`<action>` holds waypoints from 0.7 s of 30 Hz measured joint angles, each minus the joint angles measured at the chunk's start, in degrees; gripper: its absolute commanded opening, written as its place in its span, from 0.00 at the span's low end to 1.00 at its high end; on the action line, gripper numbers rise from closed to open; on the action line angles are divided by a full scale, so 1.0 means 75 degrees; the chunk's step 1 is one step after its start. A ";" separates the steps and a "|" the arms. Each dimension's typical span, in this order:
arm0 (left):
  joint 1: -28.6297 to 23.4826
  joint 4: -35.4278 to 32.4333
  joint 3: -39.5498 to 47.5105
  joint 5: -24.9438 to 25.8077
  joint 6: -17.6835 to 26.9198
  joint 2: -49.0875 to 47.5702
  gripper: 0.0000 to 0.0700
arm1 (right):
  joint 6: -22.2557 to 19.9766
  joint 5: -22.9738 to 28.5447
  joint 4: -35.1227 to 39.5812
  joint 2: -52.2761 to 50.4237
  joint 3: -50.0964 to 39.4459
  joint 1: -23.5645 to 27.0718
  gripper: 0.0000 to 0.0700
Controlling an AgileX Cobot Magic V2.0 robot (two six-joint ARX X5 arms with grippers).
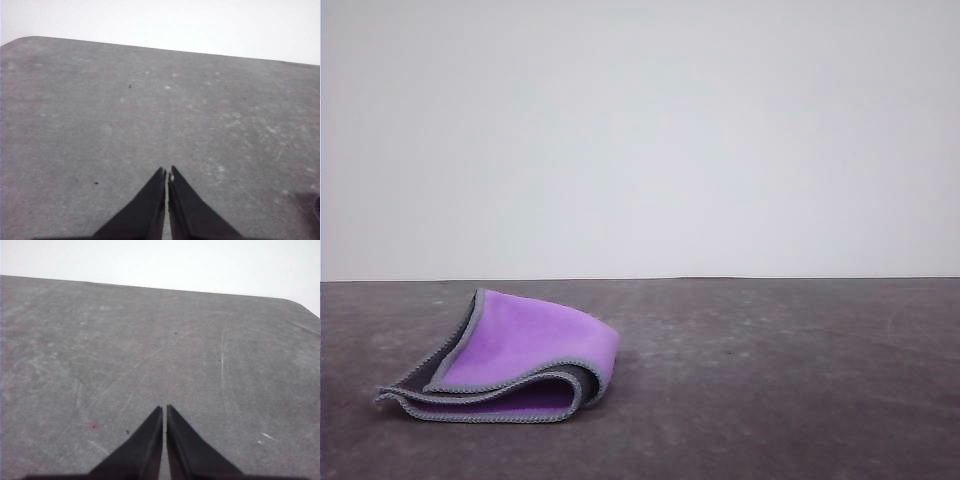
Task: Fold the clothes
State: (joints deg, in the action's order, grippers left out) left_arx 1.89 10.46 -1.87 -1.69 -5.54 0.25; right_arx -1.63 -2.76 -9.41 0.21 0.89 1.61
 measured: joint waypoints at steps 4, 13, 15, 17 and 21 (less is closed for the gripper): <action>0.0000 0.0000 0.0000 0.0000 -0.0003 0.0000 0.00 | 0.0000 0.0000 0.0000 0.0000 0.0000 0.0000 0.02; 0.0000 0.0000 0.0000 0.0000 0.0000 0.0000 0.00 | 0.0000 0.0000 0.0000 0.0000 0.0000 0.0000 0.02; 0.0000 0.0000 0.0000 0.0000 0.0000 0.0000 0.00 | 0.0000 0.0000 0.0000 0.0000 0.0000 0.0000 0.02; 0.0000 0.0000 0.0000 0.0000 0.0000 0.0000 0.00 | 0.0000 0.0000 0.0000 0.0000 0.0000 0.0000 0.02; 0.0000 0.0000 0.0000 0.0000 -0.0002 0.0000 0.00 | 0.0000 0.0000 0.0000 0.0000 0.0000 0.0000 0.02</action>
State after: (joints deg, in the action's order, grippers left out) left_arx 1.89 10.46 -1.87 -1.69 -5.56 0.25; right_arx -1.63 -2.76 -9.41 0.21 0.89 1.61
